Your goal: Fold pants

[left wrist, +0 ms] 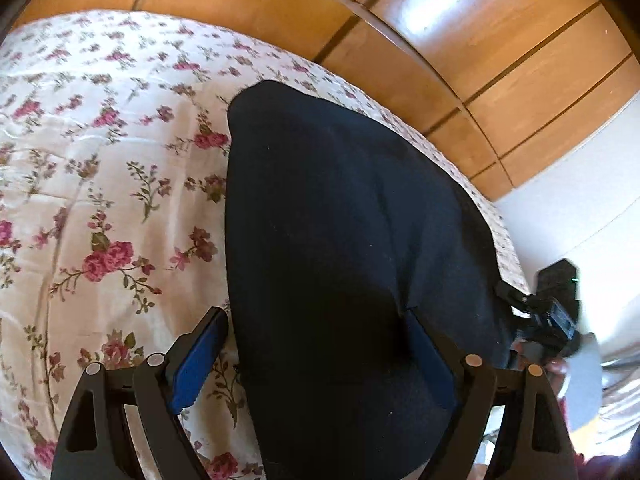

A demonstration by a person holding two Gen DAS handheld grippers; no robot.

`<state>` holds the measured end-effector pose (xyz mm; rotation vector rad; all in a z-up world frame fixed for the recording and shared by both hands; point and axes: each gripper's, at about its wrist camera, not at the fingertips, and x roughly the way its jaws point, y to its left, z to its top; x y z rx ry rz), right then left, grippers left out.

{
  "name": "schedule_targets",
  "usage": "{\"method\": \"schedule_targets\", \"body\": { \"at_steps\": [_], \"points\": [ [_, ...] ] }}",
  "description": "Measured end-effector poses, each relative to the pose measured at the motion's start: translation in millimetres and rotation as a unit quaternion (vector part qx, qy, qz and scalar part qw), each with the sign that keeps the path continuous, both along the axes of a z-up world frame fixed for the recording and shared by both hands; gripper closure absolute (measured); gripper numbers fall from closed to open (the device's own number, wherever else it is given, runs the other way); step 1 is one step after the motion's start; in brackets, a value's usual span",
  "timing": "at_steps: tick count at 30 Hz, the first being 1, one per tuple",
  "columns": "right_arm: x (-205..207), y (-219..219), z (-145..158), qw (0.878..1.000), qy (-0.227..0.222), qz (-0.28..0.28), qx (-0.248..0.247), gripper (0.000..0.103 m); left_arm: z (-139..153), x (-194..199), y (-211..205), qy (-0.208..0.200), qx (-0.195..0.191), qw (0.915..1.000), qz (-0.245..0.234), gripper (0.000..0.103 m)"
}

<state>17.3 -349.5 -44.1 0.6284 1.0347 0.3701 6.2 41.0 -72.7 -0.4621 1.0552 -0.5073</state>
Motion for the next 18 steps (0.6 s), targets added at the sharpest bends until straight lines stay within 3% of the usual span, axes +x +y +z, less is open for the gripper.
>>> {"method": "schedule_targets", "body": {
  "at_steps": [8,14,18],
  "points": [
    [6,-8,-23,0.99,0.008,-0.011,0.139,0.019,-5,8,-14,0.005,-0.006,0.9994,-0.032,0.011],
    [20,6,-17,0.995,0.008,0.028,0.097,0.014,-3,14,-26,-0.002,0.014,0.9981,-0.06,0.005],
    [25,17,-15,0.997,0.005,0.048,0.059,0.014,-5,27,-25,0.014,0.001,0.9976,-0.067,0.005]
  ]
}}
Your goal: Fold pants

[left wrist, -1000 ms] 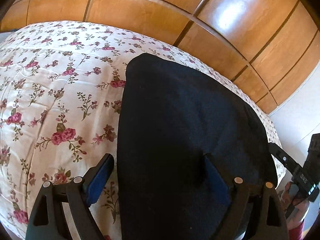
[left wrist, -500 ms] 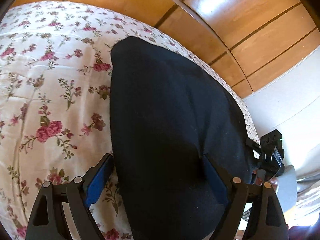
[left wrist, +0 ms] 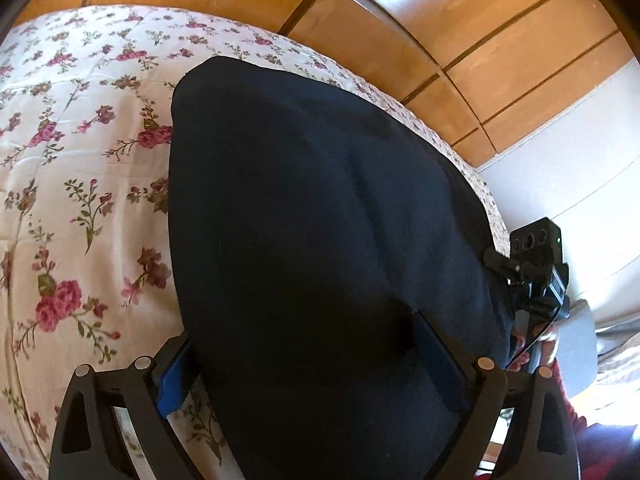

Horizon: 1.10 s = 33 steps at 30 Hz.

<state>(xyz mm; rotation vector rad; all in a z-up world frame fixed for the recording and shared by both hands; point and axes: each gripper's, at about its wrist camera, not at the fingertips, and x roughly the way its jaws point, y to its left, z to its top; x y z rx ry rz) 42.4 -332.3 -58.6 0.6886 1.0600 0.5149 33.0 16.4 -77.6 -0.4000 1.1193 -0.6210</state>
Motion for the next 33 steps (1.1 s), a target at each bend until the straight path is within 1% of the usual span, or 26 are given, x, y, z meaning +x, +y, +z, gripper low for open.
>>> {"method": "schedule_targets", "body": {
  "at_steps": [2,3,4,5,6,7,9,11,12,14,17,19,22,26,29,33],
  "points": [
    [1,1,0,1.0,-0.001,-0.007,0.0,0.014,-2,4,1,0.004,-0.004,1.0,0.004,0.005],
    [2,0,-1,1.0,0.0,-0.012,0.002,0.016,-2,4,0,0.003,-0.001,1.0,0.005,0.005],
    [1,-1,-1,1.0,-0.001,-0.018,-0.004,0.019,-1,3,-3,-0.001,0.008,1.0,0.005,0.005],
    [1,-1,-2,1.0,-0.002,-0.019,-0.013,0.026,0,1,-5,-0.008,0.019,0.9998,0.007,0.005],
    [1,-2,-2,1.0,-0.005,-0.017,-0.02,0.032,1,-1,-8,-0.018,0.029,0.9994,0.008,0.006],
    [-3,-2,0,0.999,-0.013,-0.017,-0.027,0.033,3,-4,-11,-0.03,0.037,0.9988,0.01,0.007],
    [-3,-1,1,0.999,-0.022,-0.021,-0.032,0.037,5,-8,-12,-0.043,0.04,0.9982,0.015,0.011],
    [-5,3,5,0.998,-0.035,-0.026,-0.047,0.04,9,-14,-13,-0.06,0.038,0.9972,0.024,0.022],
    [-5,9,7,0.997,-0.042,-0.027,-0.055,0.042,12,-17,-13,-0.072,0.045,0.996,0.027,0.025],
    [-8,18,17,0.993,-0.069,-0.023,-0.088,0.045,20,-24,-17,-0.099,0.064,0.9926,0.029,0.034],
    [-10,24,29,0.989,-0.099,-0.018,-0.113,0.048,33,-28,-23,-0.128,0.087,0.9873,0.036,0.043],
    [-10,27,38,0.986,-0.116,-0.016,-0.121,0.049,39,-29,-25,-0.142,0.1,0.9839,0.04,0.045],
    [-5,32,47,0.983,-0.133,-0.017,-0.127,0.049,50,-28,-28,-0.173,0.12,0.9765,0.046,0.046],
    [6,35,55,0.981,-0.154,-0.025,-0.12,0.05,63,-17,-27,-0.199,0.127,0.9697,0.065,0.046],
    [28,45,58,0.979,-0.159,-0.022,-0.127,0.05,65,6,-28,-0.195,0.138,0.9677,0.081,0.046],
    [61,54,61,0.976,-0.166,-0.023,-0.137,0.05,67,39,-26,-0.189,0.137,0.9668,0.104,0.047]
  ]
}}
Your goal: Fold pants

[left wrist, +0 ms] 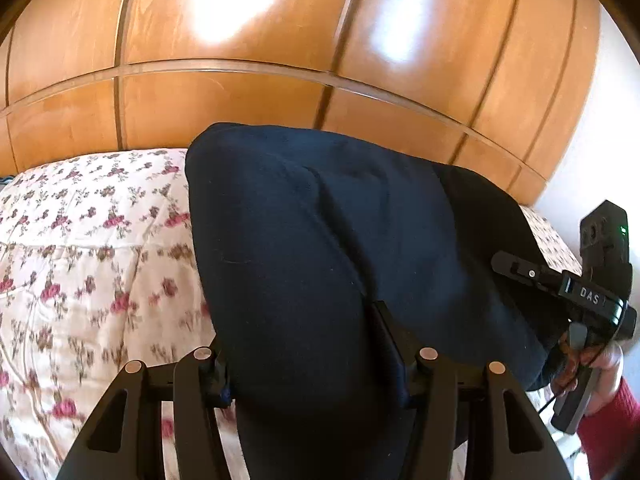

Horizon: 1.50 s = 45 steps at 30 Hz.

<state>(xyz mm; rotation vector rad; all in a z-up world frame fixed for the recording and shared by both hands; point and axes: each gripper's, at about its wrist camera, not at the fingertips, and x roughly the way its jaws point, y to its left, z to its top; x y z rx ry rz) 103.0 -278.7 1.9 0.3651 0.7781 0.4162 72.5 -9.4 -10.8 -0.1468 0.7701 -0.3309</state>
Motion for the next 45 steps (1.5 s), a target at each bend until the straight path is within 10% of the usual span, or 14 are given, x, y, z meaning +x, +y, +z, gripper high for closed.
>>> {"method": "schedule_targets", "body": {
  "at_steps": [12,20,23,31,45],
  "points": [
    [103,-3,2,0.999,-0.029,-0.04,-0.005,0.05,4,109,-6,-0.03,0.022,0.9993,0.009,0.047],
    [152,-16,-40,0.996,0.034,-0.069,-0.034,0.045,-36,161,-11,0.019,0.018,0.9997,-0.001,0.037],
    [147,-21,-53,0.996,0.009,-0.084,-0.036,0.028,-49,156,0,0.008,-0.008,0.9999,0.009,0.025],
    [141,-17,-52,0.995,-0.002,-0.092,-0.049,0.023,-59,135,9,-0.023,-0.028,0.9988,0.032,0.021],
    [70,6,-35,0.98,-0.033,-0.145,-0.131,0.017,-48,43,-11,-0.067,0.044,0.9939,0.075,0.022]
  ]
}}
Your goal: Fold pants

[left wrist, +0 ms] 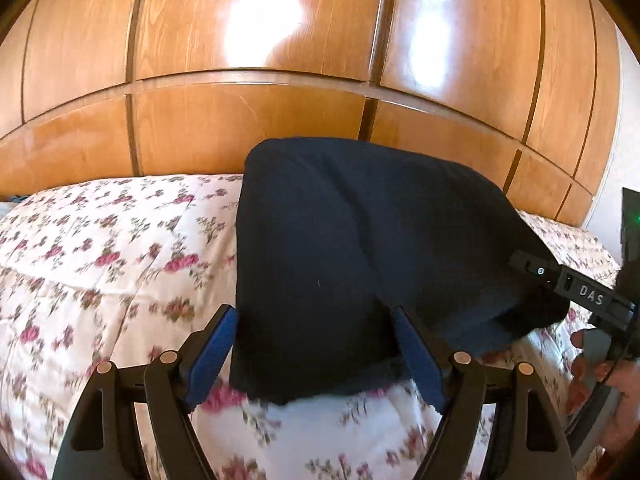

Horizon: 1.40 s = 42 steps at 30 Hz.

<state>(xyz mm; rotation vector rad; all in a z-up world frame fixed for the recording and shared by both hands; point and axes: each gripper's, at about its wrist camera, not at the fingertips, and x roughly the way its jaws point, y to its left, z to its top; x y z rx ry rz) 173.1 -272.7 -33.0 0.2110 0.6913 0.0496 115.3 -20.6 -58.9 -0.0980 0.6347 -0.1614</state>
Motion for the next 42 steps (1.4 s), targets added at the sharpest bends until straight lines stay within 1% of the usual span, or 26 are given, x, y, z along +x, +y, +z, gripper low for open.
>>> {"method": "schedule_targets", "body": {
  "at_steps": [4,7,8,11,13,14,15,17,18,20,23,25,26,28,32,34,36,39,42],
  "points": [
    [-26,0,2,1.0,-0.005,-0.015,0.006,0.017,-1,-19,3,-0.003,-0.008,0.9999,0.012,0.022],
    [-43,4,5,1.0,-0.008,-0.019,0.006,0.017,-1,-35,2,-0.002,-0.004,0.9998,0.022,0.022],
    [-50,6,6,1.0,-0.008,-0.015,0.009,0.017,1,-43,2,-0.009,-0.002,0.9996,0.027,0.022],
    [-68,16,4,1.0,-0.005,-0.01,-0.007,0.016,7,-64,2,-0.038,0.009,0.9981,0.048,0.022],
    [-78,23,6,1.0,-0.012,-0.004,-0.018,0.009,10,-73,3,-0.052,0.006,0.9973,0.052,0.022],
    [-85,28,9,0.999,-0.023,-0.001,-0.027,0.003,11,-77,4,-0.055,0.002,0.9972,0.051,0.022],
    [-91,31,12,0.999,-0.033,-0.001,-0.035,0.0,11,-81,5,-0.053,-0.001,0.9974,0.049,0.022],
    [-101,40,20,0.997,-0.055,0.002,-0.058,0.0,10,-83,6,-0.041,-0.003,0.998,0.048,0.022],
    [-105,44,22,0.996,-0.059,0.001,-0.069,0.0,10,-85,6,-0.034,-0.004,0.9982,0.048,0.022],
    [-111,50,23,0.995,-0.054,0.001,-0.08,0.0,12,-88,8,-0.029,-0.01,0.9982,0.052,0.022],
    [-118,55,25,0.996,-0.035,-0.002,-0.082,0.0,19,-100,11,-0.039,-0.018,0.9972,0.061,0.022],
    [-128,55,30,0.997,-0.03,-0.01,-0.075,0.0,26,-112,12,-0.048,-0.011,0.9964,0.069,0.022],
    [-133,55,34,0.997,-0.033,-0.01,-0.072,0.0,30,-117,12,-0.049,-0.002,0.9959,0.076,0.021],
    [-140,57,42,0.997,-0.037,-0.007,-0.074,0.0,36,-125,10,-0.045,0.021,0.9954,0.082,0.02],
    [-158,60,55,0.995,-0.04,-0.002,-0.089,0.0,43,-135,8,-0.025,0.041,0.9956,0.081,0.02],
    [-164,59,59,0.996,-0.04,-0.006,-0.085,0.0,46,-140,7,-0.016,0.041,0.9957,0.082,0.02],
    [-172,58,62,0.996,-0.044,-0.009,-0.076,0.0,49,-146,8,-0.017,0.03,0.996,0.083,0.02],
    [-177,60,65,0.996,-0.046,-0.003,-0.078,0.0,54,-154,10,-0.021,0.021,0.9952,0.093,0.02],
    [-183,63,71,0.995,-0.054,-0.008,-0.088,0.0,58,-161,9,-0.032,0.035,0.9937,0.102,0.02]
  ]
}}
